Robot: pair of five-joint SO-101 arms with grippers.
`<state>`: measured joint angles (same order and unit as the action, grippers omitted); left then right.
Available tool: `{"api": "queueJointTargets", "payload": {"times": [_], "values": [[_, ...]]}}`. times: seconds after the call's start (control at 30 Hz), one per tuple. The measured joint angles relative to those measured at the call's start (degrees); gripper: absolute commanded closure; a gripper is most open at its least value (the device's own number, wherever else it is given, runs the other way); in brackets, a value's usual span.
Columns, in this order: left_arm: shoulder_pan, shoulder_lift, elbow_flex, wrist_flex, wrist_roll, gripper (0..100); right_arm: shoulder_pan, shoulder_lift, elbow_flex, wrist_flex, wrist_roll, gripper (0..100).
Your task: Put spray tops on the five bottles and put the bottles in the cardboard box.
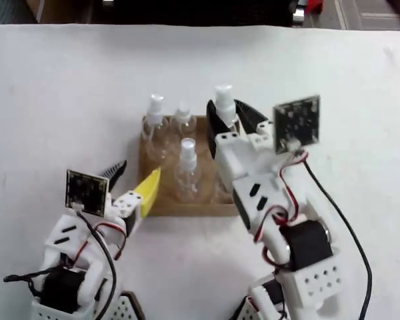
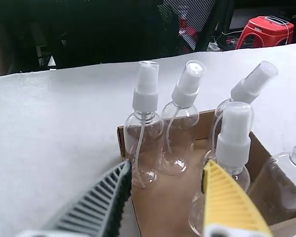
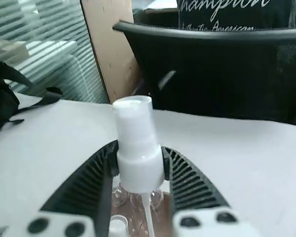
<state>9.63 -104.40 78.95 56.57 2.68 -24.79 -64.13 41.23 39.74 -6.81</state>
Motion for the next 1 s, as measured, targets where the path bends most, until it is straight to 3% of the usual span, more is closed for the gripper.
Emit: {"api": "queueJointTargets", "payload": {"times": [0.4,1.0], "values": [[0.00,0.00,0.00,0.00,0.00,78,2.02,-2.37,13.19,-13.36,-0.09,98.2],[0.00,0.00,0.00,0.00,0.00,78,2.11,-11.08,15.12,-14.33,3.08,98.2]]}}
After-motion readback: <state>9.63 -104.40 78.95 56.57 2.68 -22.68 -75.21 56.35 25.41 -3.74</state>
